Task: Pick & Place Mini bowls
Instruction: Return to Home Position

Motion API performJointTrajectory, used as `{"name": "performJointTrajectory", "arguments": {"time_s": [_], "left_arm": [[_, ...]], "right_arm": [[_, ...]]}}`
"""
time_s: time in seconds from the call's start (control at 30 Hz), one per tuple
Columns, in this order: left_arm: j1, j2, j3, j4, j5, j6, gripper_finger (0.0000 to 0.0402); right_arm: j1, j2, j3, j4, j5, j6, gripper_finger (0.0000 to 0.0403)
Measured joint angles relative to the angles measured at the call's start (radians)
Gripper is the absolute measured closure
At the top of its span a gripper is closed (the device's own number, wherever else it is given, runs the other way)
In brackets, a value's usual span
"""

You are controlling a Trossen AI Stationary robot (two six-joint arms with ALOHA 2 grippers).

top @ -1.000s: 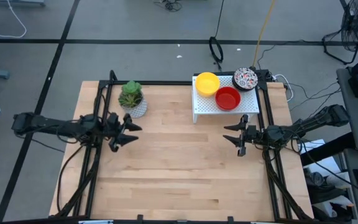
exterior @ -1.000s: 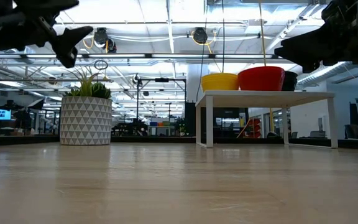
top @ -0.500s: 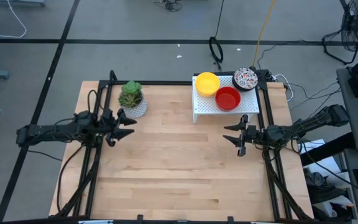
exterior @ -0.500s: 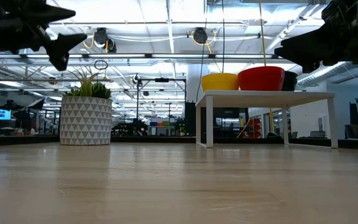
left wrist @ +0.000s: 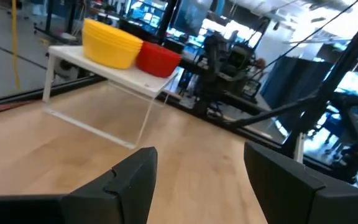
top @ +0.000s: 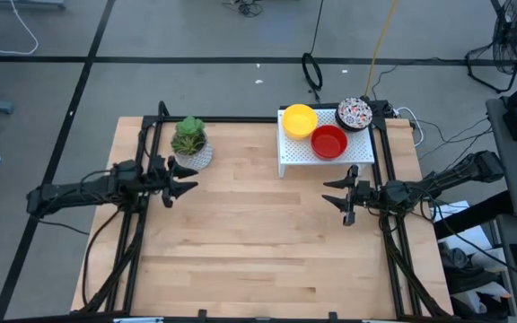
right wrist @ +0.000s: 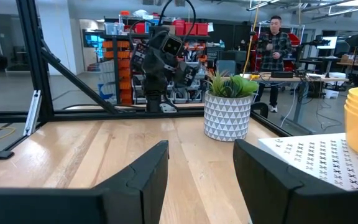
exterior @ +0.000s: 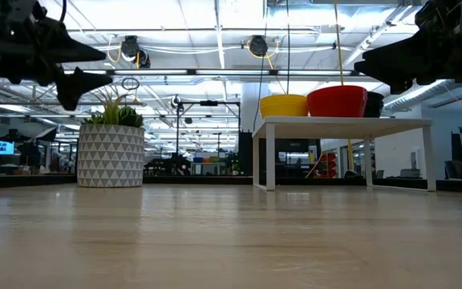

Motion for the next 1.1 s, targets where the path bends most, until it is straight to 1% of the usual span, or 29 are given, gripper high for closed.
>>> {"name": "performJointTrajectory", "arguments": {"time_s": [0.1,0.27,0.37,0.53,0.67,0.93,1.1], "left_arm": [[-0.014,0.0,-0.004,-0.005,-0.021,0.014,0.0158],[-0.03,0.0,-0.061,0.034,-0.036,0.029,0.0158],[-0.031,0.0,-0.059,0.022,-0.07,0.028,0.0158],[-0.031,0.0,-0.058,0.024,-0.071,0.042,0.0158],[-0.031,0.0,-0.058,-0.008,-0.076,0.036,0.0158],[-0.031,0.001,-0.058,-0.038,-0.076,-0.069,0.0158],[-0.031,0.001,-0.058,-0.037,-0.076,-0.06,0.0158]], "right_arm": [[0.0,0.0,0.0,0.0,0.0,0.0,0.0234],[0.0,0.0,0.0,0.0,0.0,0.0,0.0234],[0.0,0.0,0.0,0.001,0.0,0.0,0.0234],[0.0,-0.006,0.0,-0.001,0.0,0.0,0.0234],[0.0,-0.052,0.0,0.0,0.0,0.0,0.0234],[0.0,-0.166,0.0,0.0,0.0,0.0,0.0234],[0.0,-0.245,0.0,0.0,0.0,0.0,0.0234]]}}
